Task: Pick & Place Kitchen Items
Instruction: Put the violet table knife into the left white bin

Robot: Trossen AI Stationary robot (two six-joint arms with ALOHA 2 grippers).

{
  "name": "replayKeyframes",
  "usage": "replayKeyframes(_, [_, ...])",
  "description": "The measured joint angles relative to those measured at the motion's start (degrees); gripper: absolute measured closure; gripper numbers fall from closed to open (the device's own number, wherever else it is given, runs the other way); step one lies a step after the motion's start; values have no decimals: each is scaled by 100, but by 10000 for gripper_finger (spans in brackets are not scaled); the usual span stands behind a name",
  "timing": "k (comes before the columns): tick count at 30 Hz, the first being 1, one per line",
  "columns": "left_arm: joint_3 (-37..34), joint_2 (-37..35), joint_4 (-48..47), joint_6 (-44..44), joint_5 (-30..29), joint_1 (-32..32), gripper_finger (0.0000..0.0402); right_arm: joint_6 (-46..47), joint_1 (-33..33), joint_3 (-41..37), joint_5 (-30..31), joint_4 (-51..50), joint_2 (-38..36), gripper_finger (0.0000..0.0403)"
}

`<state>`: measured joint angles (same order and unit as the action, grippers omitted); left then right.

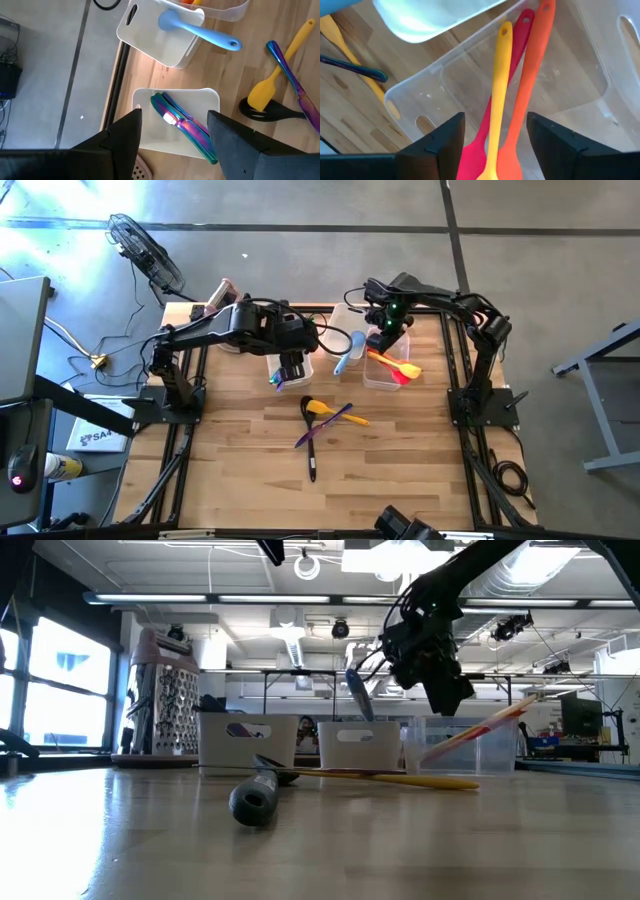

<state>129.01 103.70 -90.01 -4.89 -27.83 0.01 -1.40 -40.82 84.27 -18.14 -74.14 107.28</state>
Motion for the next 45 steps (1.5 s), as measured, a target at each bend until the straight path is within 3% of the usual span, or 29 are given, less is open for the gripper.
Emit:
replayKeyframes(8, [0, 1, 1, -35, 31, 0, 183, -32, 0, 0, -79, 35, -322, 195])
replayKeyframes(30, [0, 2, -1, -297, 53, -2, 183, 164, 97, 4, -517, 154, -2376, 197])
replayKeyframes(45, [-137, 0, -3, -1395, 796, -112, 183, 129, 832, 4, -779, 154, -3558, 197])
